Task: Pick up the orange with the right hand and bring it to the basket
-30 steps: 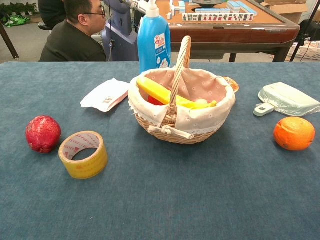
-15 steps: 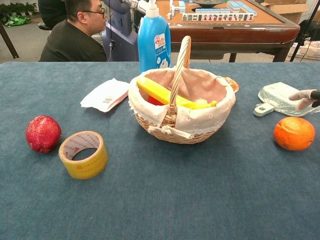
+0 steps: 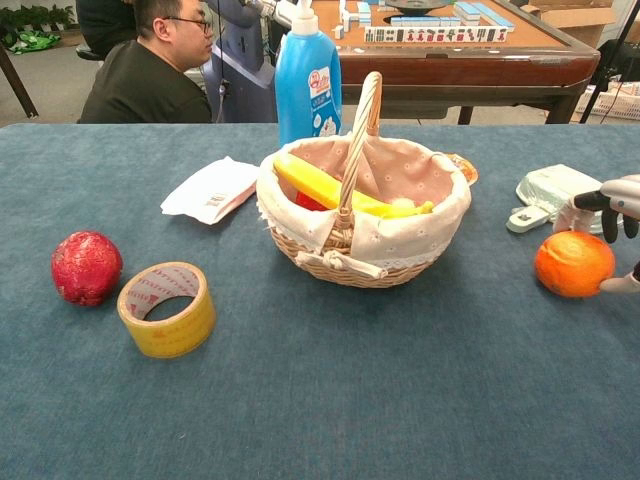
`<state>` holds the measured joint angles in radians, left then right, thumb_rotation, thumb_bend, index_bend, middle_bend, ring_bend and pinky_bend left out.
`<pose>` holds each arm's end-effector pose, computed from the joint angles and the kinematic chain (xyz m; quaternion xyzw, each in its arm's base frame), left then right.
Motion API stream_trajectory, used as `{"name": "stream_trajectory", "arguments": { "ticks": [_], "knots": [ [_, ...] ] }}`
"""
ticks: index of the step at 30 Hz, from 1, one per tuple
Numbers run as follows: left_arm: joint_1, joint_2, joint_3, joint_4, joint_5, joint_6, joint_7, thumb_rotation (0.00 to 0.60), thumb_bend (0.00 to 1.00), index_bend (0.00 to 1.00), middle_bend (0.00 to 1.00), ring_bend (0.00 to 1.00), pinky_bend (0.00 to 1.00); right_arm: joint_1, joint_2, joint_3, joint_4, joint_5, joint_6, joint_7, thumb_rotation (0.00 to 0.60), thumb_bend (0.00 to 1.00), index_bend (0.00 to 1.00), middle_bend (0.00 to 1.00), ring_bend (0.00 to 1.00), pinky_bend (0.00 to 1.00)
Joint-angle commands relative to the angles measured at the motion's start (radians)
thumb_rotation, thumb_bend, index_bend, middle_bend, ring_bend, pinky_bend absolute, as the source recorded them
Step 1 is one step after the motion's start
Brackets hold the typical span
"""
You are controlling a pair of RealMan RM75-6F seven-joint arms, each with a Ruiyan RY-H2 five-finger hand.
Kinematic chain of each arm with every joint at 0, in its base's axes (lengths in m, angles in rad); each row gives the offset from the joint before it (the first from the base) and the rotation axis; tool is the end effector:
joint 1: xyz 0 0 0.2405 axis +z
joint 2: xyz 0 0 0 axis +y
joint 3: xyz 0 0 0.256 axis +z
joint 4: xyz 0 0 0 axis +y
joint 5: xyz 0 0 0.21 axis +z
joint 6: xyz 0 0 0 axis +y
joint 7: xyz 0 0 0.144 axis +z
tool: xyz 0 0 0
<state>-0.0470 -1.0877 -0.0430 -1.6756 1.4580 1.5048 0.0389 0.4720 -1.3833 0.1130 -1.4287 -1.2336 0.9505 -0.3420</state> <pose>-0.3124 0.1670 0.1670 -0.5738 -0.4022 -0.3724 0.6085 -0.2744 -0.2995 0.0369 0.7389 -0.3758 0.2508 0.4999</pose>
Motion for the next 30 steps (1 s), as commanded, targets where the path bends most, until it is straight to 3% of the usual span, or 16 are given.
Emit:
{"name": "stream_trajectory", "arguments": {
  "ticks": [1, 13, 20, 22, 27, 30],
  "knots": [
    [0.000, 0.000, 0.000, 0.001, 0.000, 0.000, -0.001, 0.600, 0.17, 0.04, 0.00, 0.00, 0.08, 0.004, -0.001, 0.010, -0.012, -0.007, 0.018, 0.014, 0.600, 0.20, 0.52, 0.49, 0.47, 0.52],
    [0.006, 0.008, -0.001, -0.003, 0.003, 0.010, -0.007, 0.600, 0.17, 0.04, 0.00, 0.00, 0.08, 0.035, 0.061, 0.097, -0.162, -0.091, 0.127, 0.149, 0.600, 0.20, 0.52, 0.48, 0.47, 0.53],
    [0.012, 0.014, -0.001, -0.007, 0.004, 0.019, -0.012, 0.600, 0.17, 0.04, 0.00, 0.00, 0.08, 0.082, 0.049, 0.141, -0.206, -0.087, 0.130, 0.168, 0.600, 0.21, 0.51, 0.43, 0.47, 0.54],
    [0.014, 0.015, 0.000, -0.007, 0.005, 0.021, -0.013, 0.600, 0.17, 0.04, 0.00, 0.00, 0.08, 0.100, 0.041, 0.142, -0.211, -0.070, 0.112, 0.140, 0.600, 0.21, 0.44, 0.38, 0.44, 0.54],
    [0.018, 0.017, 0.001, -0.006, 0.004, 0.024, -0.016, 0.600, 0.17, 0.04, 0.00, 0.00, 0.08, 0.129, 0.020, 0.139, -0.217, -0.051, 0.091, 0.108, 0.600, 0.21, 0.06, 0.09, 0.23, 0.51],
    [0.019, 0.018, 0.000, -0.005, 0.005, 0.025, -0.018, 0.600, 0.17, 0.04, 0.00, 0.00, 0.08, 0.135, 0.014, 0.134, -0.213, -0.058, 0.096, 0.110, 0.600, 0.22, 0.00, 0.00, 0.14, 0.44]
  ]
}}
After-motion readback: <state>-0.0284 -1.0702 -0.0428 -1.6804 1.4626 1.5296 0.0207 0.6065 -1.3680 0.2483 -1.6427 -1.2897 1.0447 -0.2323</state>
